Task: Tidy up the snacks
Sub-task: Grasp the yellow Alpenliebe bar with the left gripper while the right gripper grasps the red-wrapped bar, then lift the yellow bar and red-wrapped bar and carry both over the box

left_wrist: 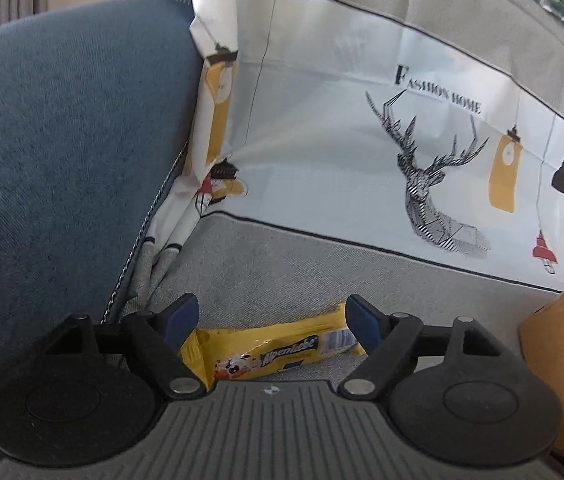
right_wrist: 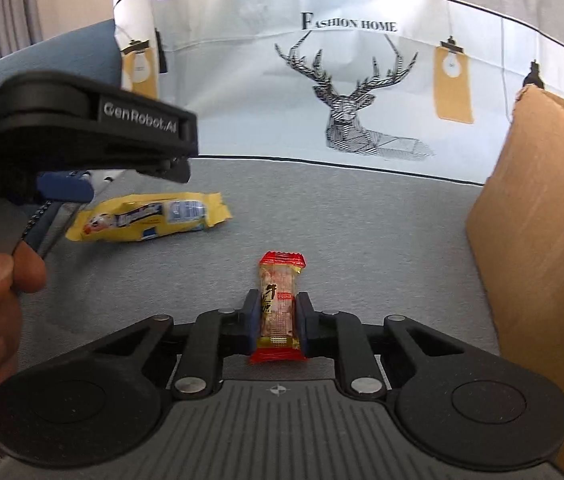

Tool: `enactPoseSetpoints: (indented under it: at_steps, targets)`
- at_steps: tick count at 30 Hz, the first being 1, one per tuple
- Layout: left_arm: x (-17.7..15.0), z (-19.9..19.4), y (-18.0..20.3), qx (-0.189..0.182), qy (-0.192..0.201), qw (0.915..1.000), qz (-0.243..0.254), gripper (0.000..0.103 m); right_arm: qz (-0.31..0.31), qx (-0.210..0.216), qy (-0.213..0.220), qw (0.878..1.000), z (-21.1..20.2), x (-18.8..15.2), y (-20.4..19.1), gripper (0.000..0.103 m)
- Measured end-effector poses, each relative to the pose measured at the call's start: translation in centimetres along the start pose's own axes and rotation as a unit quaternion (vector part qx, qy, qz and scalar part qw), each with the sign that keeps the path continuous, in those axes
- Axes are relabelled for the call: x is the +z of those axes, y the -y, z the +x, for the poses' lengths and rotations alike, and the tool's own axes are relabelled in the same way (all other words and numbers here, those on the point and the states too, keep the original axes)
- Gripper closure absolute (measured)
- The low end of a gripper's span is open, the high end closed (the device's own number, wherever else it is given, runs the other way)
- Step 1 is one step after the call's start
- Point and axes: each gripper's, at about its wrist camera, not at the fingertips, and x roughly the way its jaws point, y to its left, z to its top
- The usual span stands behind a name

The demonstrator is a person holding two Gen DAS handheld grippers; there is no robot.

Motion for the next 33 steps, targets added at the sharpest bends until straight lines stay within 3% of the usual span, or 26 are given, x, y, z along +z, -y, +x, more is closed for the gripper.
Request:
enactPoseSetpoints:
  at_steps: [6, 9, 14, 16, 19, 26, 33]
  targets:
    - [-0.4, 0.8, 0.0, -0.009, -0.037, 0.9993, 0.004, 0.02, 0.005, -0.014, -0.001, 1.0, -0.1, 0.0, 0.2, 0.084]
    - [-0.6, 0.6, 0.1, -0.02, -0.044, 0.9988, 0.009, 0.031, 0.008, -0.014, -0.003, 1.0, -0.2, -0.1, 0.3, 0.084]
    - [-0.9, 0.5, 0.7, -0.018, -0.06, 0.9976, 0.027, 0.08, 0.008, -0.014, -0.005, 1.0, -0.4, -0.3, 0.4, 0.084]
    - [-1.0, 0.4, 0.9, -0.014, -0.064, 0.9973, 0.033, 0.086, 0.007, -0.013, -0.005, 1.0, -0.5, -0.4, 0.4, 0.084]
    - [-1.1, 0.1, 0.6, -0.018, -0.07, 0.9972, 0.019, 0.089, 0.008, -0.01, -0.006, 1.0, -0.8, -0.5, 0.5, 0.084]
    - [-1.6, -2.4, -0.9, -0.037, -0.082, 0.9938, -0.065, 0.09, -0.009, 0.004, 0.005, 1.0, -3.1, -0.4, 0.6, 0.085]
    - [-3.1, -7.5, -0.3, -0.046, -0.068, 0.9932, -0.082, 0.09, -0.018, 0.025, 0.022, 0.999, -7.7, -0.8, 1.8, 0.085]
